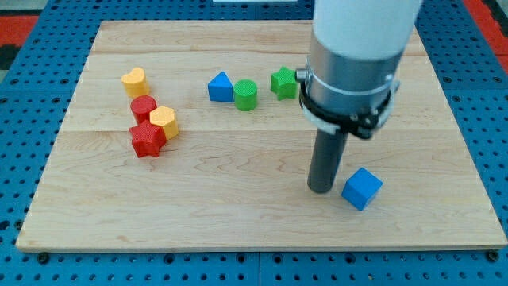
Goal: Push the blue triangle above to the blue cube
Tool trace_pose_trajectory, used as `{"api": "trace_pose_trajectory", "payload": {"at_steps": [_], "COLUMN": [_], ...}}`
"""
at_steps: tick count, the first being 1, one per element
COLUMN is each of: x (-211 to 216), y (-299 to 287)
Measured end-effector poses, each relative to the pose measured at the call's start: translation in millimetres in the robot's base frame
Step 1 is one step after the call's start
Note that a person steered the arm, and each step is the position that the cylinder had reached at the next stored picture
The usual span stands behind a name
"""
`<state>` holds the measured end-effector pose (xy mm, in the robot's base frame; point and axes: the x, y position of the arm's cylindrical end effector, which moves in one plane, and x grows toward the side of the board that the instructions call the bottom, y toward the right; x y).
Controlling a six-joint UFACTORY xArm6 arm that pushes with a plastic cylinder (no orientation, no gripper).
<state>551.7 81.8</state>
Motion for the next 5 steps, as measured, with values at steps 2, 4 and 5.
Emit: {"api": "trace_pose_trajectory", "payload": {"at_steps": [2, 4, 5], "x": [-1, -107, -181], "y": [36, -6, 42]}}
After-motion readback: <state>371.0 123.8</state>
